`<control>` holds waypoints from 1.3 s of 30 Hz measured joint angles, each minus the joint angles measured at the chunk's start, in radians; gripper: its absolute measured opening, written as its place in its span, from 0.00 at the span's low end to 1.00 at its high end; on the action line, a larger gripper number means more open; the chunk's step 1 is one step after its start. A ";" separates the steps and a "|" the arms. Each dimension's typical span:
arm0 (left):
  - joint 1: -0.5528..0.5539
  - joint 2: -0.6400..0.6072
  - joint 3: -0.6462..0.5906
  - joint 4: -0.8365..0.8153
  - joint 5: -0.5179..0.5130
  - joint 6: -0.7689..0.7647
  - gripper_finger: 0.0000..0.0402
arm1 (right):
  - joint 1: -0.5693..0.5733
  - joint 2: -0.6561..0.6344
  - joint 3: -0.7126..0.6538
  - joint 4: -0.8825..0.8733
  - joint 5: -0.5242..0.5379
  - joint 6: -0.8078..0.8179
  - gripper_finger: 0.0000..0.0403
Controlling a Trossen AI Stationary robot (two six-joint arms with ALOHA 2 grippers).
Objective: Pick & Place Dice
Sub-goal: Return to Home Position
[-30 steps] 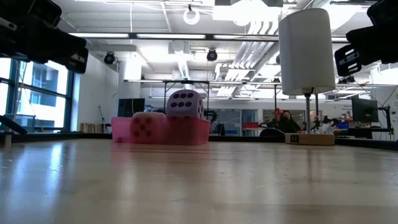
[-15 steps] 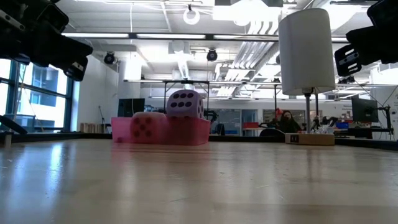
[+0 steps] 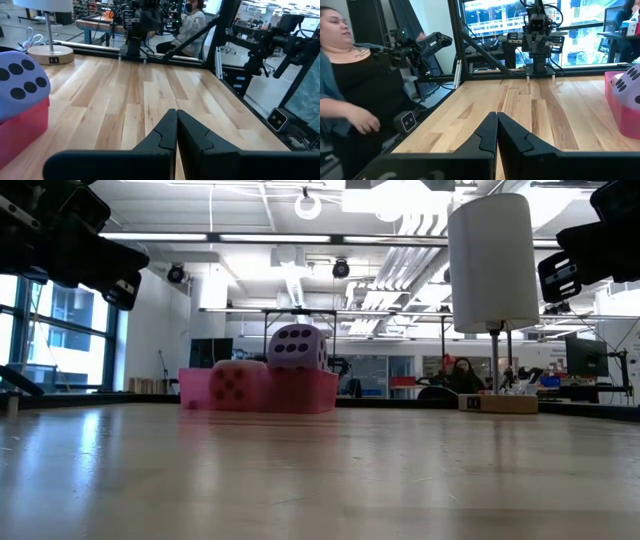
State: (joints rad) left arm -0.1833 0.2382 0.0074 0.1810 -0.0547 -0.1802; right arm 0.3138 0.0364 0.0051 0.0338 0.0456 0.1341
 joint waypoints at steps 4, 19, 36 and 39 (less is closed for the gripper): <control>0.000 0.000 0.000 0.000 0.000 0.000 0.00 | 0.000 0.000 0.000 0.000 0.000 0.000 0.00; 0.097 -0.084 0.000 0.007 0.003 0.000 0.00 | 0.000 0.000 0.000 0.000 0.000 0.000 0.00; 0.254 -0.099 0.000 0.007 0.000 0.000 0.00 | 0.000 0.000 0.000 0.000 0.000 0.000 0.00; 0.254 -0.099 0.000 0.006 0.000 0.000 0.00 | 0.000 0.000 0.000 0.000 0.000 0.000 0.00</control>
